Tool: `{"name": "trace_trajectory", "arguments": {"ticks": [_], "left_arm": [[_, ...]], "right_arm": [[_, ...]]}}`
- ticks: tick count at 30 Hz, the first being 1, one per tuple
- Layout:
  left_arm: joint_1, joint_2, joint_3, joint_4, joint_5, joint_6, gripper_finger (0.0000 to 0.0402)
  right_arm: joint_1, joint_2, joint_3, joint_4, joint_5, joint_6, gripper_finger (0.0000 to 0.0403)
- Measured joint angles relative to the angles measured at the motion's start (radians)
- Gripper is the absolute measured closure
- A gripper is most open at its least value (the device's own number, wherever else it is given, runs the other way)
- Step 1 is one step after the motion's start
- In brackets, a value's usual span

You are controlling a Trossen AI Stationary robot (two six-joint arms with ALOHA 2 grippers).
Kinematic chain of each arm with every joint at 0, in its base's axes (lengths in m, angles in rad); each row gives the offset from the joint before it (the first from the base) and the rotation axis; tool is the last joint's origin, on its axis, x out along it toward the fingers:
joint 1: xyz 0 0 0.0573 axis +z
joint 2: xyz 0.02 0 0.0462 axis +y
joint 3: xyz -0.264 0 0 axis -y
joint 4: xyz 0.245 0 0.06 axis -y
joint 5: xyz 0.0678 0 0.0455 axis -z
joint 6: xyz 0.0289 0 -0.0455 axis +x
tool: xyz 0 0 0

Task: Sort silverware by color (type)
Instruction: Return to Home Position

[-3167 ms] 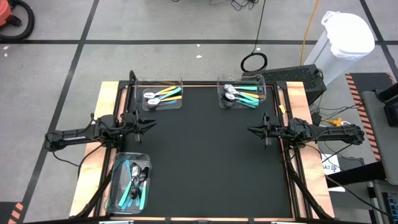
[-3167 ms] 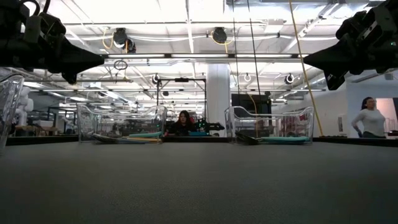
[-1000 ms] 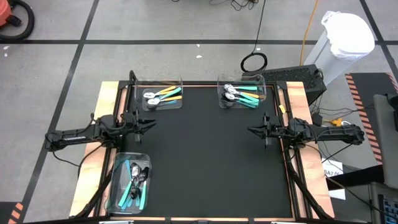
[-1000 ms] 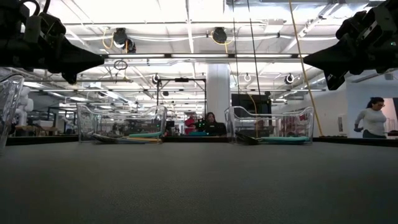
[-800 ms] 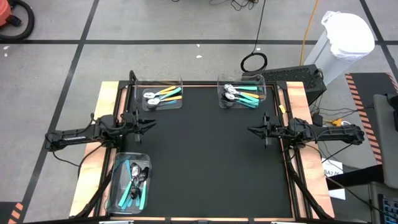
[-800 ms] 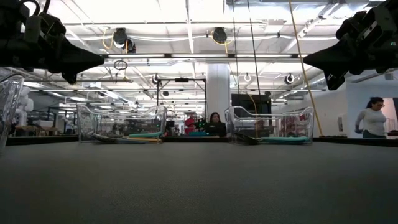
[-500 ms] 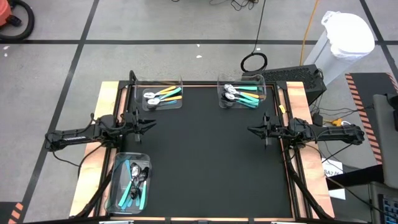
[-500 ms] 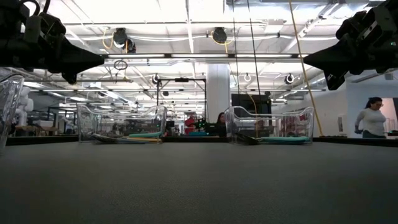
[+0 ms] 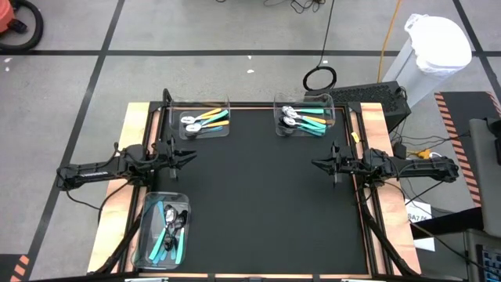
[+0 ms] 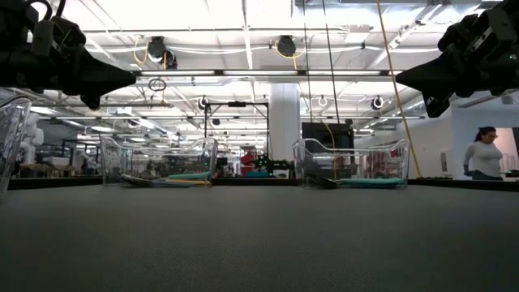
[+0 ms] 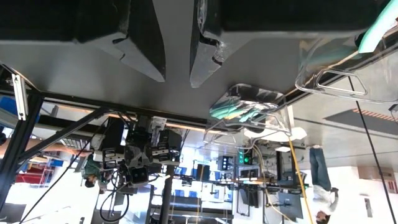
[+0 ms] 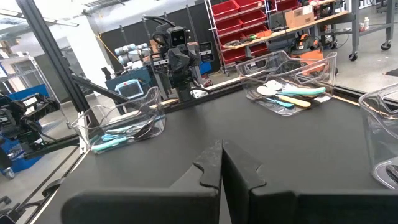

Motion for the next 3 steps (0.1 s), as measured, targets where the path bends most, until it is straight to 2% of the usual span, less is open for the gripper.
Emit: {"name": "trace_trajectory", "arguments": {"ticks": [3], "left_arm": [[0.000, 0.000, 0.000, 0.000, 0.000, 0.000, 0.0329]], "right_arm": [[0.000, 0.000, 0.000, 0.000, 0.000, 0.000, 0.0403]]}}
